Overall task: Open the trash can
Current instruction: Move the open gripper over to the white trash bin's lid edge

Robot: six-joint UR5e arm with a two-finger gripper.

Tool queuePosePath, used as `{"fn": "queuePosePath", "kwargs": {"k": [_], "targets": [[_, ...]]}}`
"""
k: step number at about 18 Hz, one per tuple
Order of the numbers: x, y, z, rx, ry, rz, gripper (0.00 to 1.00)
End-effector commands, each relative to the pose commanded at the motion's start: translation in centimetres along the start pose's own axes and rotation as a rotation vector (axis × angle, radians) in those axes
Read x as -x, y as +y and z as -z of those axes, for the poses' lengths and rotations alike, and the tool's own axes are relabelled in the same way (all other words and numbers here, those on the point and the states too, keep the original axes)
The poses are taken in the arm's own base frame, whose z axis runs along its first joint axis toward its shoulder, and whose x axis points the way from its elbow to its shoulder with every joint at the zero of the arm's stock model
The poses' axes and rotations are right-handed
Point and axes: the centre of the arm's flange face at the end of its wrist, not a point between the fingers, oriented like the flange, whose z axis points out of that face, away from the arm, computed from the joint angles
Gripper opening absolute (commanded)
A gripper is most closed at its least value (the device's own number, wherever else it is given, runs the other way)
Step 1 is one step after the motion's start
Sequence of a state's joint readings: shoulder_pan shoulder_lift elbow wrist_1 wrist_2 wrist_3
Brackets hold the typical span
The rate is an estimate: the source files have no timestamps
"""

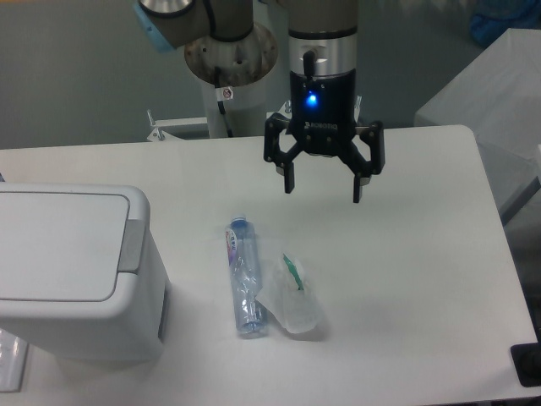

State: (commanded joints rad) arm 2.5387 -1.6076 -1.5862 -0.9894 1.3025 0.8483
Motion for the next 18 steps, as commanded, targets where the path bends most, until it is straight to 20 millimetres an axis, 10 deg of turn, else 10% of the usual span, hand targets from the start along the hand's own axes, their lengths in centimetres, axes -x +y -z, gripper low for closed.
{"fn": "queuePosePath", "kwargs": {"k": [13, 18], "targets": [[-2.3, -1.5, 0.3, -0.046, 0.04, 0.124, 1.0], [-3.1, -2.1, -0.6, -0.036, 0.064, 0.439, 1.0]]}}
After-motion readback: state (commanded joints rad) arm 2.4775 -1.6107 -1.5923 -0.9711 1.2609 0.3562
